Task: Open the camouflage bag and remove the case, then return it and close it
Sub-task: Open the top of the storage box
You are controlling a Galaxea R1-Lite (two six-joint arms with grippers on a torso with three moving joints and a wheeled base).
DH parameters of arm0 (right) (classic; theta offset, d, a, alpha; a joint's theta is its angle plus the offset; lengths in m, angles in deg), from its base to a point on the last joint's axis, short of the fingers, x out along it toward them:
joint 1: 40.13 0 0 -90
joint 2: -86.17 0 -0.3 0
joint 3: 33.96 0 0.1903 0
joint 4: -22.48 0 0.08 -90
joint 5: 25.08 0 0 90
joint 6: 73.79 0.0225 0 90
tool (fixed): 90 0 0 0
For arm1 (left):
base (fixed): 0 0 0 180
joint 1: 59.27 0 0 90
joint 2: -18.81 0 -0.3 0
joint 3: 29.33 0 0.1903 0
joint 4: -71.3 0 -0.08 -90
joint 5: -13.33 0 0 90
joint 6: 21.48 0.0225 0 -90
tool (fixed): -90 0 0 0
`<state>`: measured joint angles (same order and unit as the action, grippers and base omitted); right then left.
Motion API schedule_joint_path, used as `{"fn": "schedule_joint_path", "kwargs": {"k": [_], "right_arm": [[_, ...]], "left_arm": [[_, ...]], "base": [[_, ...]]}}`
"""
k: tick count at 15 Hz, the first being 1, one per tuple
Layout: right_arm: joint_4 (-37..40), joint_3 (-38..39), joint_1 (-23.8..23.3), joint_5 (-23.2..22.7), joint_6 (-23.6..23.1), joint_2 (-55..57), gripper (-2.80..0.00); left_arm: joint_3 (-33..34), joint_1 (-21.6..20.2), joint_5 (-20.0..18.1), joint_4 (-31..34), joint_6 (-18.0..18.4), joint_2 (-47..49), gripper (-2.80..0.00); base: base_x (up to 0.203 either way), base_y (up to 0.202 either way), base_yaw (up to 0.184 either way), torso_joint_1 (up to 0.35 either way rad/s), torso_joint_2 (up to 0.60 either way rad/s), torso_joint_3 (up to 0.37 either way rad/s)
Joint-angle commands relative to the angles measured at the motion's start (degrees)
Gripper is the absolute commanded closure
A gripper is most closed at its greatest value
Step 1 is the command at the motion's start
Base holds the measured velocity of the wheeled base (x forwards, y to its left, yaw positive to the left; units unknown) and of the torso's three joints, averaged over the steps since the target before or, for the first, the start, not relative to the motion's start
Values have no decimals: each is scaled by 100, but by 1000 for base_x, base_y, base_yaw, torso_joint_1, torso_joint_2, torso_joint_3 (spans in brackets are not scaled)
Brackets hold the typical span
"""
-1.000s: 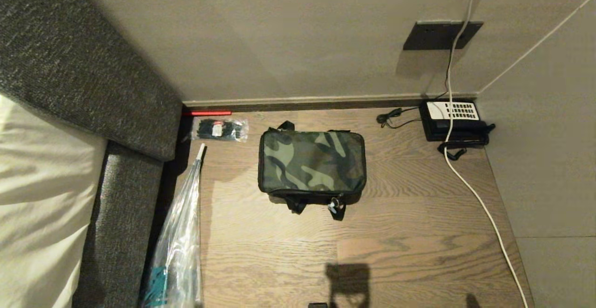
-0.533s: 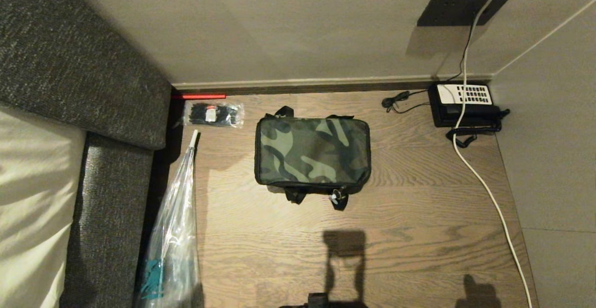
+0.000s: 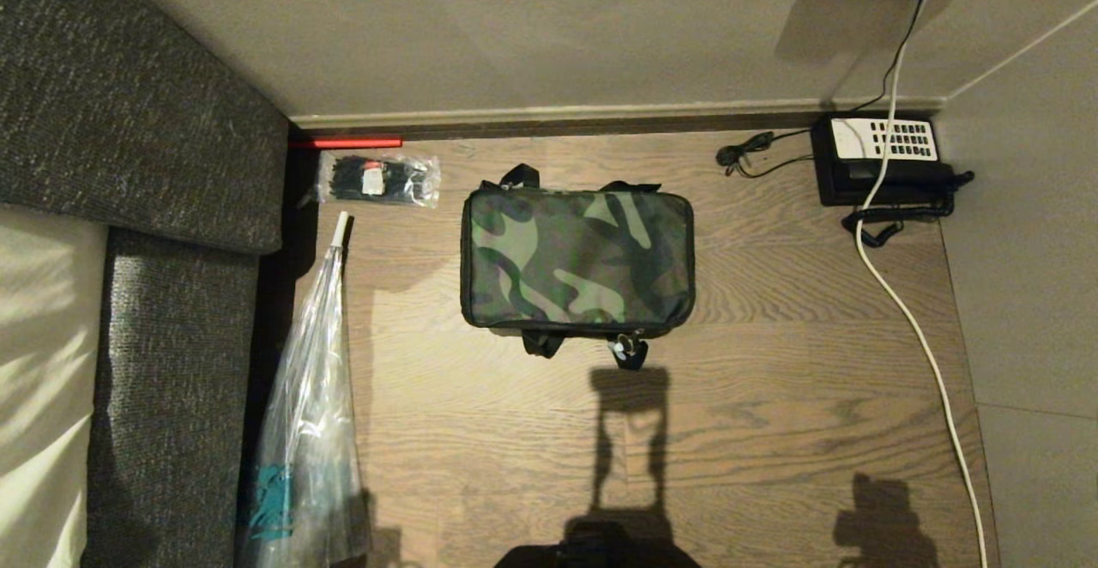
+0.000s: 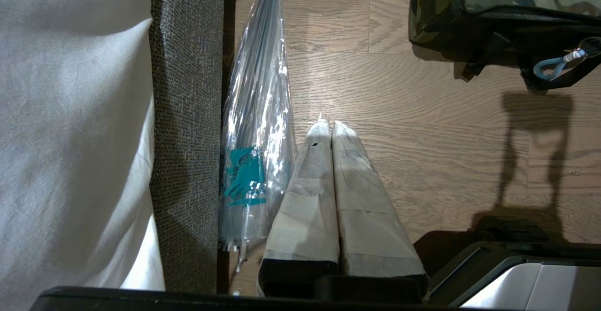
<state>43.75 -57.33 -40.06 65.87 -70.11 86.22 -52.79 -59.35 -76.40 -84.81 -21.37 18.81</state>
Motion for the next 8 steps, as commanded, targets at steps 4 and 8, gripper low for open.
{"fn": "schedule_joint_path", "kwargs": {"k": [4,8], "right_arm": [[-2,79,1,2,1,-181,0],[-2,79,1,2,1,-181,0]], "left_arm": [[1,-1,0,9,-46,0,0],[1,-1,8,0,-64,0,0]], "base": [[0,0,0,1,0,-21],[0,0,0,0,0,0]]}}
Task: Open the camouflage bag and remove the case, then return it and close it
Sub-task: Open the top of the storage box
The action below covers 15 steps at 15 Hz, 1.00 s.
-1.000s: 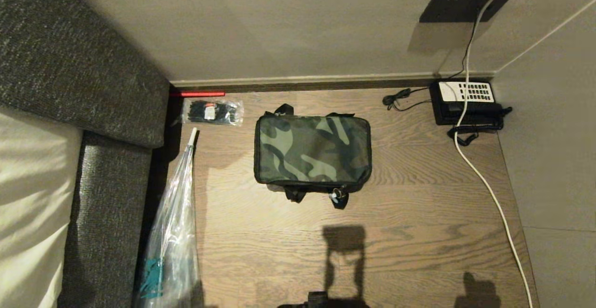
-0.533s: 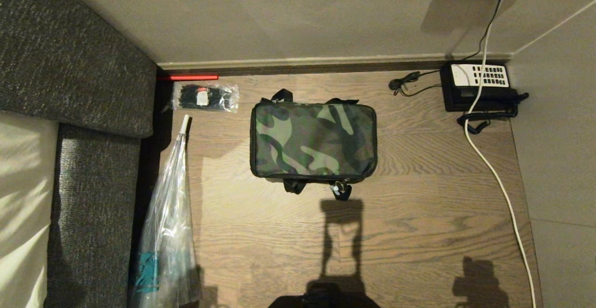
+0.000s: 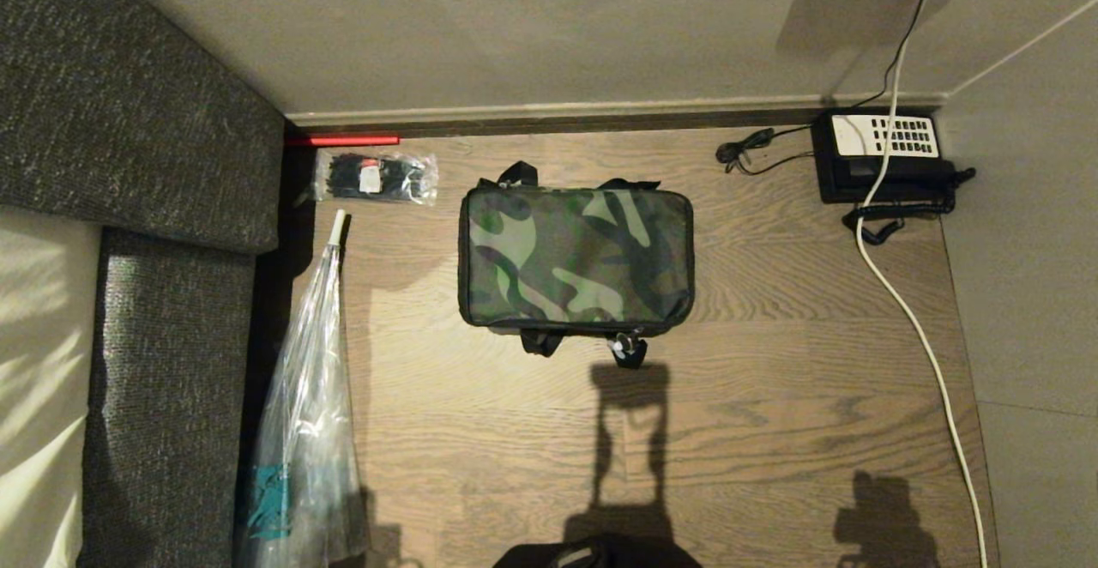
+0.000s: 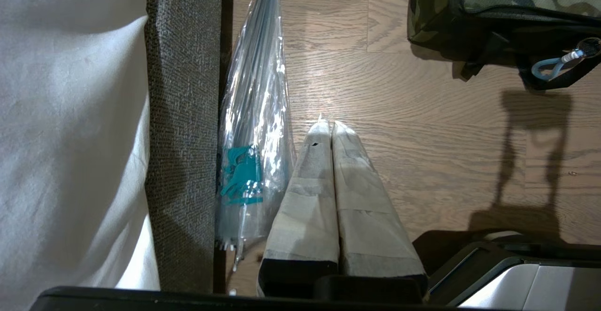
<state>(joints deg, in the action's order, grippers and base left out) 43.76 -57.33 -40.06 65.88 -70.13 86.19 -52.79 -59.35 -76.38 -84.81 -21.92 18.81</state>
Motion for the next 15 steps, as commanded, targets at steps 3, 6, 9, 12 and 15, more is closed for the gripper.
{"fn": "schedule_joint_path", "kwargs": {"k": [3,6,9,12,15], "right_arm": [[-2,79,1,0,3,-178,0],[-2,73,1,0,3,-178,0],[-2,79,1,0,3,-178,0],[-2,74,1,0,3,-178,0],[-2,79,1,0,3,-178,0]], "left_arm": [[1,-1,-3,0,0,0,0],[1,-1,-3,0,9,0,0],[1,-1,-3,17,26,0,0],[1,-1,-3,0,26,-9,0],[1,-1,-3,0,26,0,0]], "base": [[2,91,-3,2,3,-1],[0,174,3,2,4,0],[0,41,1,-1,1,1],[0,0,0,0,0,0],[90,0,2,0,3,1]]}}
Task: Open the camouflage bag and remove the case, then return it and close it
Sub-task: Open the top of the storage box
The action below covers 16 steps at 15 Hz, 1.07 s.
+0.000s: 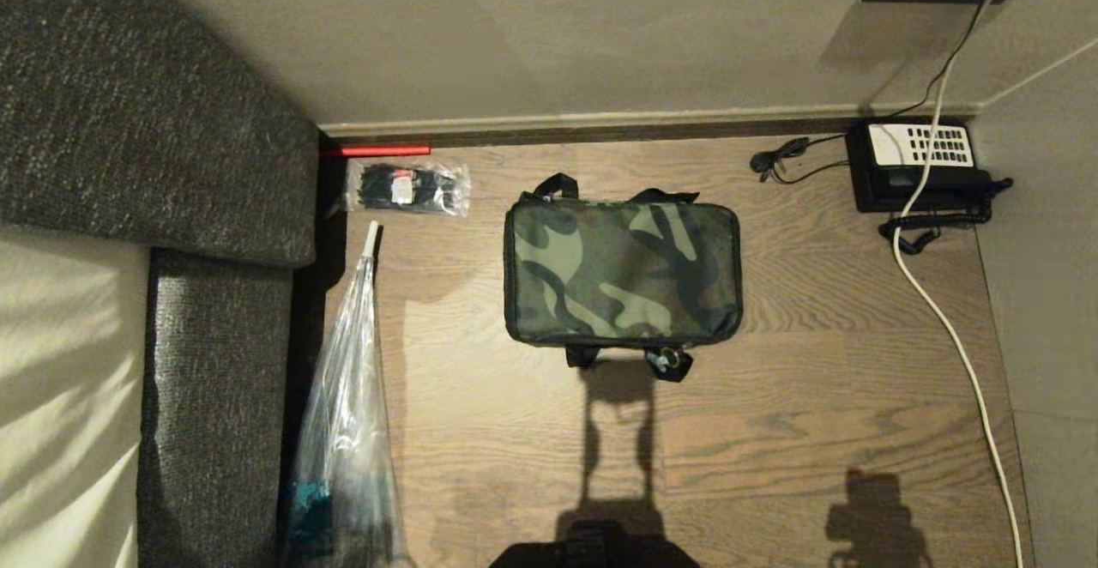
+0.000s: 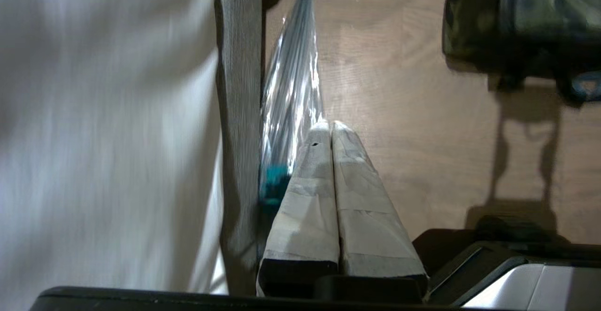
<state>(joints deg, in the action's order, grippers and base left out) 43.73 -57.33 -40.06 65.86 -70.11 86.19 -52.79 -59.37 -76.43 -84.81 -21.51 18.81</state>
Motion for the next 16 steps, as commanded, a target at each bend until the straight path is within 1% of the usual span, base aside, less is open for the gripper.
{"fn": "schedule_joint_path", "kwargs": {"k": [1,2,5,6,7,8,11,12,13,14,15,16], "right_arm": [[1,72,1,3,1,-178,0],[1,79,1,3,1,-178,0],[1,72,1,3,-5,-178,0],[19,79,1,-35,-133,-178,0],[35,73,1,-70,-497,-178,0],[79,53,1,-129,-622,-178,0],[-16,58,1,-58,-361,-178,0],[52,-81,1,-40,-309,-178,0],[332,-450,1,-56,-266,-178,0],[960,-1004,1,-160,-228,-178,0],[1823,-1820,1,-372,-183,-178,0],[2858,-2599,1,-631,-139,-173,0]], "left_arm": [[1,1,2,0,-15,0,0],[1,1,2,0,-15,0,0],[1,1,2,0,-24,0,0],[1,1,2,0,-24,0,0],[1,1,2,0,-24,0,0],[1,1,2,0,-15,0,0],[1,1,2,0,-15,0,0],[1,1,2,0,-15,0,0],[1,1,2,0,9,-7,0],[1,1,2,0,-33,0,0],[1,1,2,0,2,0,0],[1,1,2,0,2,0,0]], "base": [[172,0,1,1,4,1],[98,0,1,7,0,5],[0,0,0,0,0,0],[0,0,0,0,0,0],[0,0,0,0,0,0],[0,0,0,0,0,0],[0,0,0,0,0,0],[0,0,0,0,0,0],[0,0,0,0,0,0],[0,0,0,0,0,0],[0,0,0,0,0,0],[0,0,0,0,0,0]]}}
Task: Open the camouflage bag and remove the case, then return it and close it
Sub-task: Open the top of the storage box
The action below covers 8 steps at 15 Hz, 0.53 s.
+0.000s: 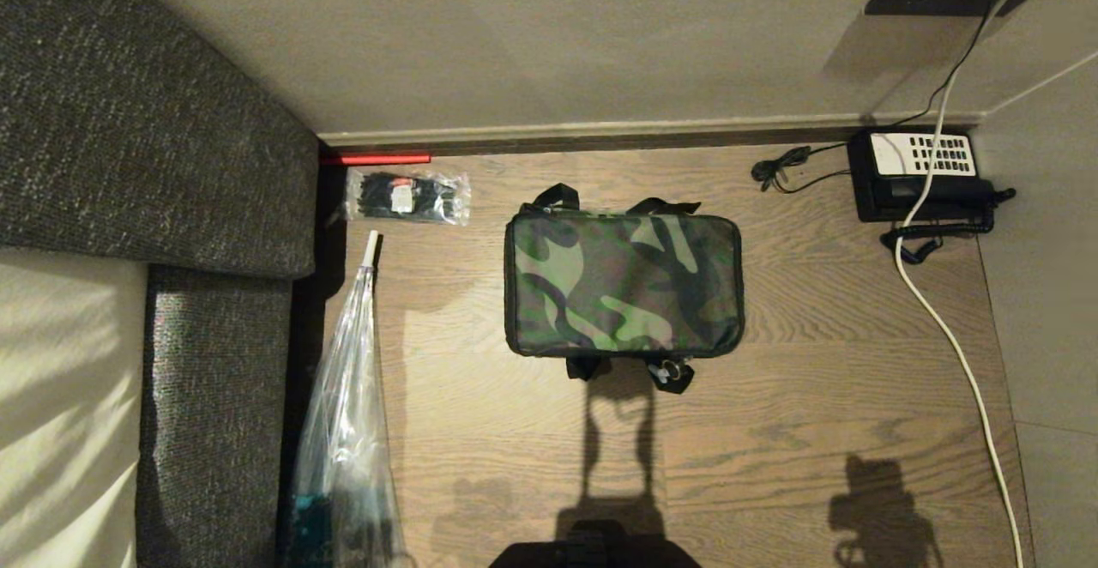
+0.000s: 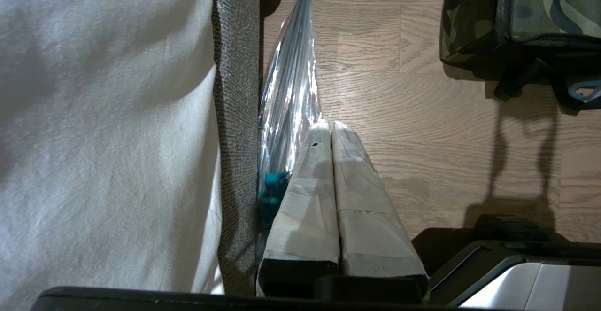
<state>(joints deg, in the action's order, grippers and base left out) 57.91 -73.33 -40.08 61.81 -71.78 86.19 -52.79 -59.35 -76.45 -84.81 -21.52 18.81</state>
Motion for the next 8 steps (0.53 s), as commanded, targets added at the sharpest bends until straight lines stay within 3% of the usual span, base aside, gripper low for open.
{"fn": "schedule_joint_path", "kwargs": {"k": [1,3,5,8], "right_arm": [[2517,-1526,4,-521,61,-146,0],[3585,-1967,-7,-866,128,375,0],[3373,-2175,11,-1080,179,1625,0],[2402,-2363,42,-1330,277,4499,0]], "left_arm": [[1,-1,4,0,13,0,0],[1,-1,4,0,9,0,0],[1,-1,4,0,-5,0,0],[1,-1,4,0,-5,0,0]], "base": [[0,0,0,0,0,0],[0,0,0,0,0,0],[0,0,0,0,0,0],[0,0,0,0,0,0]]}}
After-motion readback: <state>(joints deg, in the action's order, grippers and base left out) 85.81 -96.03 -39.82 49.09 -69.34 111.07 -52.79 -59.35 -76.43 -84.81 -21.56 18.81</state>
